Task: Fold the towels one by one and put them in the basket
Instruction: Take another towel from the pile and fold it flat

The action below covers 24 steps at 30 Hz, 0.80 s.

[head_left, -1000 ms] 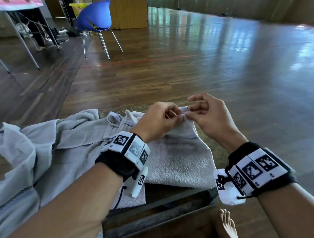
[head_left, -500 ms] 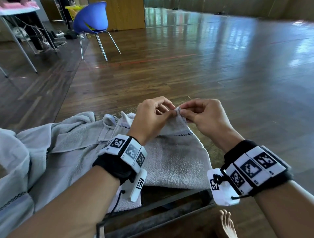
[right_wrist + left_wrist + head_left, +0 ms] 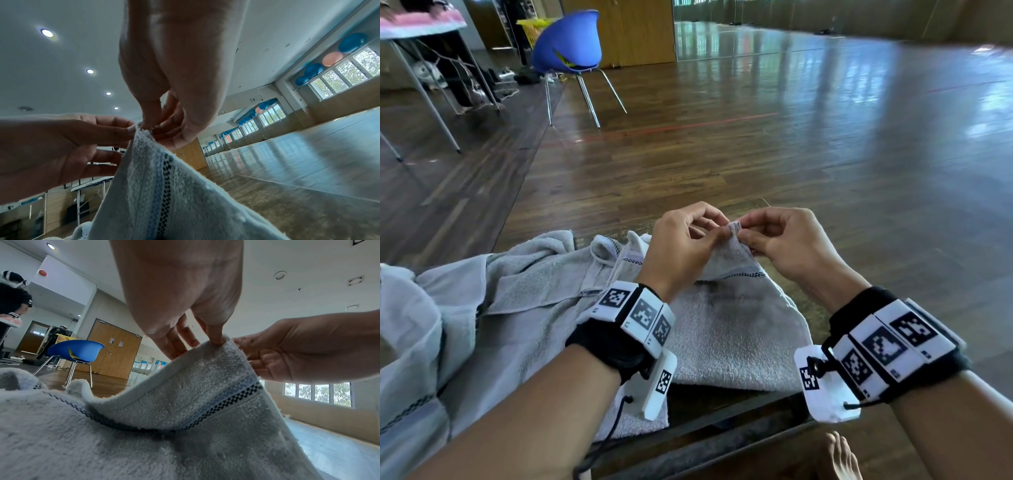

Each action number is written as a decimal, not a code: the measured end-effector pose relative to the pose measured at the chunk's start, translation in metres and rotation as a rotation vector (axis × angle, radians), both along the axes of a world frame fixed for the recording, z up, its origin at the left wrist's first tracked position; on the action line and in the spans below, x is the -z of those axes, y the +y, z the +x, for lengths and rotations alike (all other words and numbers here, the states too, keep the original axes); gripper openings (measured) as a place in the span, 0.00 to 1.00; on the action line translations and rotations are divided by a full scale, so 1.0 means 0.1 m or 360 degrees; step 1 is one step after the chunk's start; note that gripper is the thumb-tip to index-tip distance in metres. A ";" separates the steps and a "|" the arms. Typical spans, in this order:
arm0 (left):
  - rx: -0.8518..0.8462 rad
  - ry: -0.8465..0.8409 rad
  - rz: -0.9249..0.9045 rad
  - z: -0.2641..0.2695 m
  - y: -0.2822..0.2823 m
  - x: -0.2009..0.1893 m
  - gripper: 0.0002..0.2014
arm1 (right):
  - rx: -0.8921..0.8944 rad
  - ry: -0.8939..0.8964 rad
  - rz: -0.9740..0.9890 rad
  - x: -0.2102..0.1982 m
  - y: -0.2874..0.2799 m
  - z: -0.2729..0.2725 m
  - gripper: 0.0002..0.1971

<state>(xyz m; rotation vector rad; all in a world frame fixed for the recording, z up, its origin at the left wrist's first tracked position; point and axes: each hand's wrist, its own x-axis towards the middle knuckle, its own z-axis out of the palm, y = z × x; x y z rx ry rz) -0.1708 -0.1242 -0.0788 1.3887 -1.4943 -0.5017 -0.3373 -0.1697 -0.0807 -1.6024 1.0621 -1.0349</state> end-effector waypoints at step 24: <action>0.0075 0.0072 -0.0124 0.01 -0.05 0.06 0.06 | 0.0006 -0.0004 -0.0051 0.02 0.02 0.02 0.08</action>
